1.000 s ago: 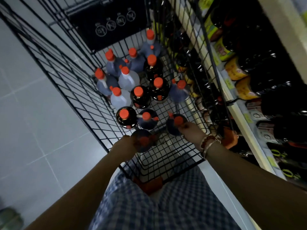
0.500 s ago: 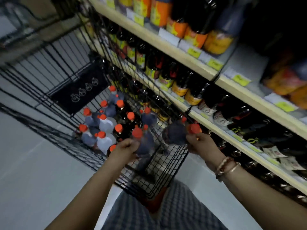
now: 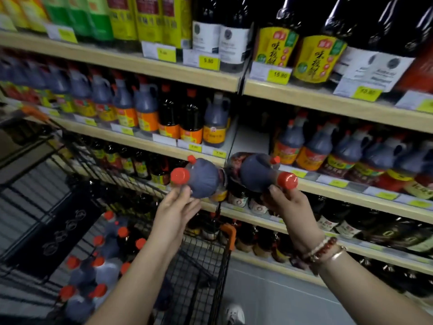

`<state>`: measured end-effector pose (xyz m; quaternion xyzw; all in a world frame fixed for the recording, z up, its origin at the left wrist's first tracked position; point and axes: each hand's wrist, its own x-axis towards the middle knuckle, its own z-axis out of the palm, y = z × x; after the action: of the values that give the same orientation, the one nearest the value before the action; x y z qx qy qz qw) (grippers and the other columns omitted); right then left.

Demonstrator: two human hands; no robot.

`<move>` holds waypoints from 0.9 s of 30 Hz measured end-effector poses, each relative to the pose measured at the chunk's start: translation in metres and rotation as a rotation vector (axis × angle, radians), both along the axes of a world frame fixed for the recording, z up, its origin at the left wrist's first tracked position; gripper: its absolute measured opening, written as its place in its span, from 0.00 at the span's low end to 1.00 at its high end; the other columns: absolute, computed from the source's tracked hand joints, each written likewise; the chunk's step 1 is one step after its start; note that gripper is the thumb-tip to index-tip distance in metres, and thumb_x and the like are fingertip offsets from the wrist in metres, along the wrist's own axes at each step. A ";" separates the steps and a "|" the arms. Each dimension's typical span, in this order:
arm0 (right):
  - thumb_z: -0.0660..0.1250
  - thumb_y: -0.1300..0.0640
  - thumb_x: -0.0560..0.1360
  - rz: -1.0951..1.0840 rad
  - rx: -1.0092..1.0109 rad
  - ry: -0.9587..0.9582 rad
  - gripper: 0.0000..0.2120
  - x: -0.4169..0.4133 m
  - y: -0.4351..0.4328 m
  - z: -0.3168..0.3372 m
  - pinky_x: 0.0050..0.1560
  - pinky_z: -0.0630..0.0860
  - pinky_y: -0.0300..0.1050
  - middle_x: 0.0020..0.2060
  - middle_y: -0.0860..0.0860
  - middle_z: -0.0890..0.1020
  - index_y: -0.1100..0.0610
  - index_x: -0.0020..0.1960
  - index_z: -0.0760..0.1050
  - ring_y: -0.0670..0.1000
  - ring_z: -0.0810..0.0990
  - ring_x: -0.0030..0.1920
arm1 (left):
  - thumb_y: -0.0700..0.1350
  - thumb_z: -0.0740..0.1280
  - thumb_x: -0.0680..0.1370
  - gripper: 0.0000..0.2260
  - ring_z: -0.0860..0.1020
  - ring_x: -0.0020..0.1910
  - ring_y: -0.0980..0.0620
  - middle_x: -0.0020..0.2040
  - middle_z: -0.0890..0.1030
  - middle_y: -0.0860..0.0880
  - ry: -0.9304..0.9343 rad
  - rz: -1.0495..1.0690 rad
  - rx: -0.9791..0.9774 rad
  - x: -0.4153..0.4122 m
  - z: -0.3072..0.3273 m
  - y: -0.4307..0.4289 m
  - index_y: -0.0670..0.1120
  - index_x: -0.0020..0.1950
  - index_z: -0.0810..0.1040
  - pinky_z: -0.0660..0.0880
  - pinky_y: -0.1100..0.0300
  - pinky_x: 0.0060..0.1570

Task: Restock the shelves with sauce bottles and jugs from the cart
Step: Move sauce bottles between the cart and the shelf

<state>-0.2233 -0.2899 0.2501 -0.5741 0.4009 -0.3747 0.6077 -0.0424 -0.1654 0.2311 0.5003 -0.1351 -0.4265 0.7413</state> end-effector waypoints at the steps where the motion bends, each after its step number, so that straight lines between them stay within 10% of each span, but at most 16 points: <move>1: 0.61 0.62 0.78 -0.026 -0.012 -0.023 0.06 0.002 -0.006 0.004 0.51 0.75 0.51 0.43 0.54 0.79 0.55 0.49 0.75 0.53 0.78 0.45 | 0.43 0.57 0.81 0.08 0.76 0.59 0.43 0.52 0.79 0.55 0.019 0.004 -0.031 -0.001 0.004 -0.011 0.50 0.53 0.75 0.70 0.49 0.64; 6: 0.59 0.62 0.78 -0.107 0.027 -0.136 0.07 0.014 -0.042 0.009 0.56 0.75 0.46 0.42 0.50 0.78 0.53 0.50 0.74 0.49 0.77 0.46 | 0.42 0.57 0.81 0.14 0.72 0.66 0.38 0.52 0.77 0.53 0.155 0.056 -0.112 -0.008 0.010 -0.076 0.42 0.65 0.70 0.68 0.49 0.65; 16: 0.60 0.62 0.78 -0.113 0.054 -0.071 0.10 0.041 -0.132 -0.018 0.48 0.70 0.48 0.32 0.48 0.72 0.53 0.39 0.72 0.48 0.70 0.37 | 0.40 0.57 0.81 0.08 0.74 0.60 0.44 0.49 0.79 0.53 0.132 0.114 -0.121 -0.008 0.018 -0.179 0.47 0.49 0.75 0.68 0.50 0.66; 27: 0.58 0.54 0.79 -0.082 -0.330 0.429 0.07 0.079 -0.205 -0.032 0.45 0.68 0.47 0.41 0.57 0.78 0.56 0.45 0.70 0.57 0.76 0.44 | 0.43 0.61 0.80 0.11 0.71 0.33 0.52 0.31 0.74 0.55 -0.453 -0.017 0.132 0.051 0.010 -0.247 0.50 0.37 0.72 0.70 0.62 0.36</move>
<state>-0.1442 -0.4945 0.2184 -0.7148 0.4770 -0.3291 0.3915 0.0086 -0.4126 0.2408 0.6293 -0.2741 -0.3177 0.6542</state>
